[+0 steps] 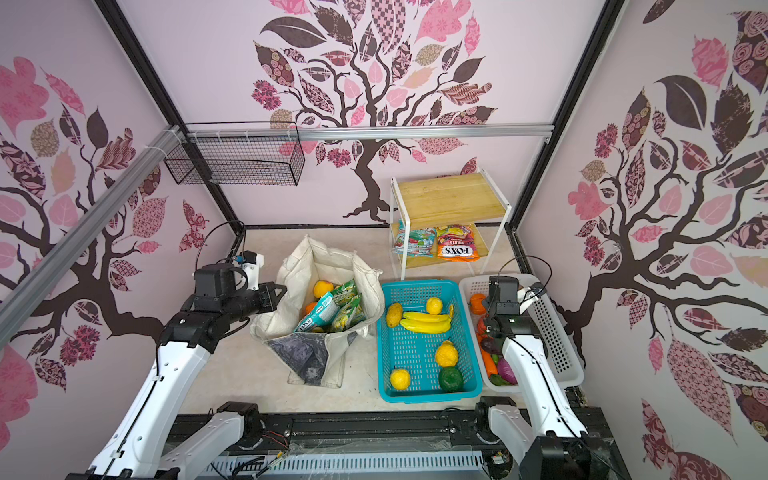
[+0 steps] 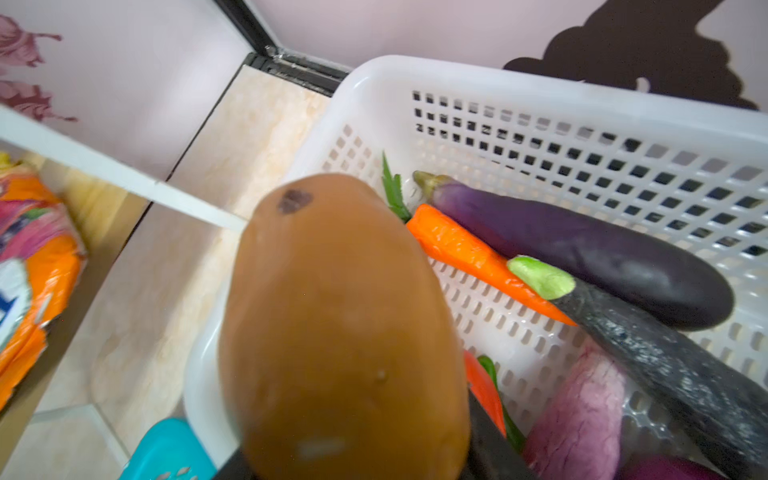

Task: Place the food into the grocery bag and tie it
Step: 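Lift the brown potato and carry it over the tote with the right gripper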

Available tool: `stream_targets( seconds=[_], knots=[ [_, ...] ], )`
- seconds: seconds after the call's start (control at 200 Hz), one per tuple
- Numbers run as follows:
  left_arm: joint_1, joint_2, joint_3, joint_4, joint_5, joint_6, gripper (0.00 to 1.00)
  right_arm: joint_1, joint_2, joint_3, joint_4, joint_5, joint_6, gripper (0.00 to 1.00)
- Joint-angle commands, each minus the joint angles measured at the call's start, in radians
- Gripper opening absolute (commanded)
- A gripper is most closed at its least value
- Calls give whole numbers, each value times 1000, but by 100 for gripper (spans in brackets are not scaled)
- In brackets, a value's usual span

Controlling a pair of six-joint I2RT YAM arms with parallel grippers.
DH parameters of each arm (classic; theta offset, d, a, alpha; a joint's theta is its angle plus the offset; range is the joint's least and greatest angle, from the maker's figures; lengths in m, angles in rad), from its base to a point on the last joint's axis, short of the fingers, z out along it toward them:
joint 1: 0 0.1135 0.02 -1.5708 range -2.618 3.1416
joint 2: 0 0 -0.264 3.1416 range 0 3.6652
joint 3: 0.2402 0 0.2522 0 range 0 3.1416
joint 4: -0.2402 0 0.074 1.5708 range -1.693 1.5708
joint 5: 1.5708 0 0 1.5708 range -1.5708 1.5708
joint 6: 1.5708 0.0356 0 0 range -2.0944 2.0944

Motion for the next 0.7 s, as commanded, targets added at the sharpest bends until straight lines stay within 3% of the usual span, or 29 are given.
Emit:
stream_targets(
  seconds=[0.0,0.265,0.37,0.555,0.695],
  knots=[
    [-5,-9,-27,-6,8,16,0,18,-20,52,-6,-148,-58,42],
    [-5,-13,-25,-6,12,16,0,150,-70,94,-14,-274,-48,38],
    [-5,-16,-26,-6,9,16,0,228,-96,115,-23,-268,-26,37],
    [-5,-18,-27,-6,10,16,0,489,-72,196,-27,-198,-15,38],
    [-5,-19,-28,-6,8,16,0,743,4,270,-16,-47,-10,38]
  ],
)
